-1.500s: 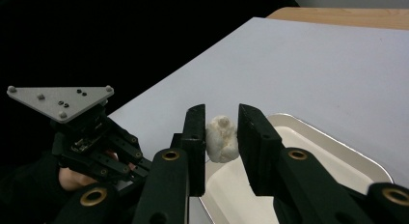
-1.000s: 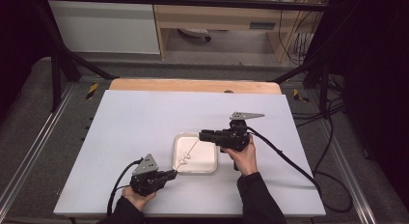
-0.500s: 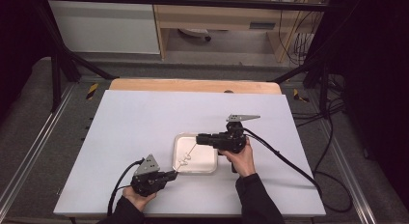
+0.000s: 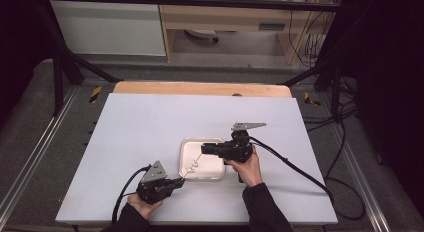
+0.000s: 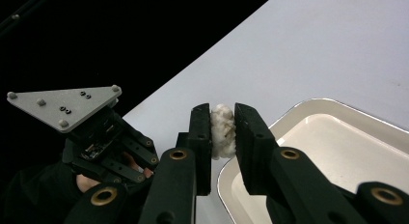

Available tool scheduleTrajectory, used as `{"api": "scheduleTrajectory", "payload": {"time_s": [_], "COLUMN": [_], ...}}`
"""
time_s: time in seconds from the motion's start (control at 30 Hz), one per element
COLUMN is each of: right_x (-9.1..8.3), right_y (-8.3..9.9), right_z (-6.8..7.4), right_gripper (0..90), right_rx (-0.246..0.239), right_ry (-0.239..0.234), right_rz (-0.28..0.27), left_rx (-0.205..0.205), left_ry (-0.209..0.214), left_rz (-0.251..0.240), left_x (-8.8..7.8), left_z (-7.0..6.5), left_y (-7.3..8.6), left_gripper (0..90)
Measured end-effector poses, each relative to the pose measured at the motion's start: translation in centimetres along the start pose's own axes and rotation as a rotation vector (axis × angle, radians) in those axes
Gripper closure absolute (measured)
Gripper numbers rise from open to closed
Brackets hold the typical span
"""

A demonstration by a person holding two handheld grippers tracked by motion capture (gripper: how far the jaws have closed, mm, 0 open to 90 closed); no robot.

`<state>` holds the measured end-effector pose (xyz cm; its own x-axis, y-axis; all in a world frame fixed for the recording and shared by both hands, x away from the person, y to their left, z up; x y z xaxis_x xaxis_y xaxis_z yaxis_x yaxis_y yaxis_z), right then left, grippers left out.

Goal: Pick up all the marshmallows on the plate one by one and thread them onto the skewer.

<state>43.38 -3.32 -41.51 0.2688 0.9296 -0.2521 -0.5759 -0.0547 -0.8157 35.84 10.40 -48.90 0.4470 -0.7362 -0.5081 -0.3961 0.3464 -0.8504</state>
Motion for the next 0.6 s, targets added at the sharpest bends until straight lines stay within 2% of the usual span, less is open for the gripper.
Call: {"api": "scheduleTrajectory", "payload": {"time_s": [0.1, 0.2, 0.3, 0.37, 0.47, 0.6], "right_x": [0.2, 0.5, 0.7, 0.8, 1.2, 1.6], "right_y": [0.3, 1.0, 1.3, 1.4, 2.2, 2.7], "right_z": [0.2, 0.3, 0.5, 0.6, 0.7, 0.6], "right_gripper": [78.7, 78.6, 78.8, 78.8, 78.7, 78.2], "right_rx": [-0.004, -0.010, -0.021, -0.012, 0.002, 0.002], "right_ry": [-0.003, -0.006, -0.003, -0.013, -0.028, -0.023], "right_rz": [0.001, 0.028, 0.016, 0.013, 0.044, 0.050], "left_rx": [0.002, 0.003, 0.001, 0.003, 0.000, -0.002], "left_ry": [0.001, -0.002, -0.001, 0.001, 0.007, 0.005], "left_rz": [0.005, -0.001, 0.000, -0.003, -0.017, -0.005], "left_x": [0.0, 0.0, 0.1, 0.1, 0.1, 0.3], "left_z": [0.0, -0.2, -0.2, -0.2, -0.3, -0.2], "left_y": [0.1, -0.1, 0.0, -0.1, -0.3, -0.1], "left_gripper": [88.5, 88.6, 88.5, 88.5, 88.5, 88.5]}}
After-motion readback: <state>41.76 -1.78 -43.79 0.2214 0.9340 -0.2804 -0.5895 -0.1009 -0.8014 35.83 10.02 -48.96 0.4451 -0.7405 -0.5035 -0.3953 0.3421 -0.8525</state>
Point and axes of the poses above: each handheld gripper's, and its own axes: x roughly forward along the jaws, y roughly out of its underside, z roughly to its left, the point moved 9 cm from there along x, roughly forward along the jaws, and after that the axes turned 4 degrees about -z, right-handed, at the moved point
